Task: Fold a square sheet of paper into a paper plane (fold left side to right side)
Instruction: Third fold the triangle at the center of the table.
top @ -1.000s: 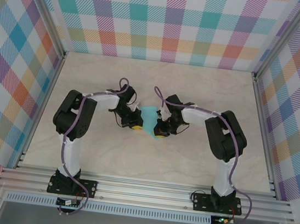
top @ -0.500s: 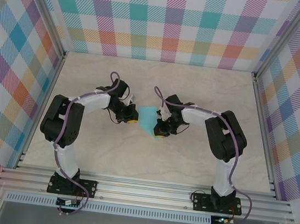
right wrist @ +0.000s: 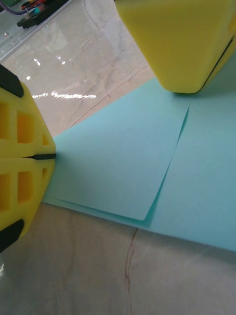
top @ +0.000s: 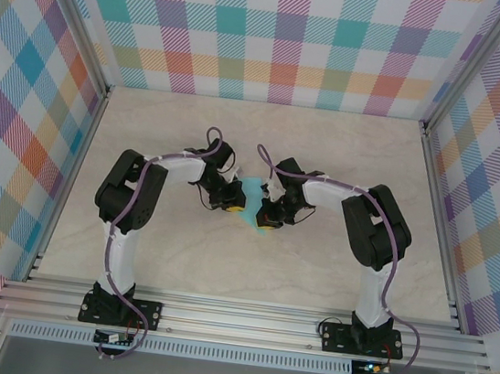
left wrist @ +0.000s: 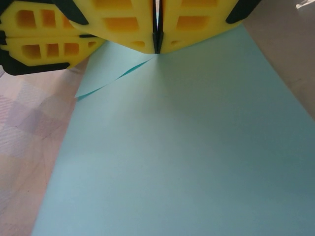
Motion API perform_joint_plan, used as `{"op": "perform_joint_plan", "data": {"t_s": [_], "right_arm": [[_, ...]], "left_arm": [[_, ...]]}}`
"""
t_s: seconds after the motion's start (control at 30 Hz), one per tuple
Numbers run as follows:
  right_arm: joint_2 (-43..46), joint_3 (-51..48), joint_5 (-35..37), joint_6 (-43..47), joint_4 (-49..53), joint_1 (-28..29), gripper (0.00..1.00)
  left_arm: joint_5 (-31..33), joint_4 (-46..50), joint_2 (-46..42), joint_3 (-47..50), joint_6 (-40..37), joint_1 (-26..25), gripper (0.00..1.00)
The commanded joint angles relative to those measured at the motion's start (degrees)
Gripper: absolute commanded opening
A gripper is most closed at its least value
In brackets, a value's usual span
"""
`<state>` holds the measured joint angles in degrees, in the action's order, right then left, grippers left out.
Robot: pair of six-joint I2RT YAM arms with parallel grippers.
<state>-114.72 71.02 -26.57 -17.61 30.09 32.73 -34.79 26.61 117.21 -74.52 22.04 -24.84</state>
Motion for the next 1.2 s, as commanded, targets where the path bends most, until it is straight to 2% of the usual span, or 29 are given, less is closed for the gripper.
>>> {"op": "perform_joint_plan", "data": {"t_s": [0.0,0.27,0.37,0.5,0.73,1.17], "right_arm": [[-1.84,-1.9,8.94,-0.63,5.95,-0.03,0.0],[3.94,-1.49,7.47,-2.44,5.51,-0.3,0.0],[6.88,0.52,4.9,-4.59,7.86,-0.3,0.0],[8.8,1.0,1.36,-8.91,6.04,0.84,0.0],[2.77,4.59,1.76,-10.84,2.47,4.49,0.0],[-3.24,6.84,7.58,-9.16,5.53,5.16,0.0]], "left_arm": [[3.36,1.12,0.93,0.58,-0.45,-0.38,0.1],[7.28,0.97,0.42,4.93,-1.42,-0.32,0.1],[7.21,0.48,0.89,5.26,-1.31,-0.38,0.1],[7.29,0.48,1.06,5.09,-1.45,-0.38,0.1],[7.72,0.59,1.58,4.6,-1.44,-0.38,0.1],[8.83,1.45,2.3,3.99,-1.7,-0.38,0.09]]}}
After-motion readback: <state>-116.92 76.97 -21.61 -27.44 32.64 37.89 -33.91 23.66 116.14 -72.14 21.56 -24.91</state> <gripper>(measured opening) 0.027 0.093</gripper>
